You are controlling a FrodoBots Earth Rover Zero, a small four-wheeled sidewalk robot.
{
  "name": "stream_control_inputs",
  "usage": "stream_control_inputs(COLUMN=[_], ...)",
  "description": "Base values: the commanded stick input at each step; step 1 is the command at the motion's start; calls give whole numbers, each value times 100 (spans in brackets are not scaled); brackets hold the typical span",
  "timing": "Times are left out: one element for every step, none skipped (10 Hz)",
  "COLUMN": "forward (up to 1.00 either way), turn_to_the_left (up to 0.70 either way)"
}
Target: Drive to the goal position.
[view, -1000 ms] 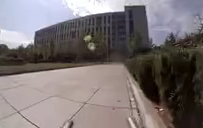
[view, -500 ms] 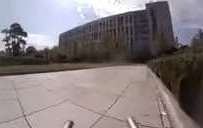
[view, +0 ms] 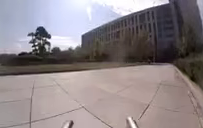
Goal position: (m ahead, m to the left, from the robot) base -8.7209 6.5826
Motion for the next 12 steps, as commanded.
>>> stream_control_inputs(forward=[70, 70, 70, 70, 70, 70, 70, 70, 70, 70, 70, 70], turn_to_the_left=[35, 35, 35, 35, 35, 35, 35, 35, 35, 35, 35, 35])
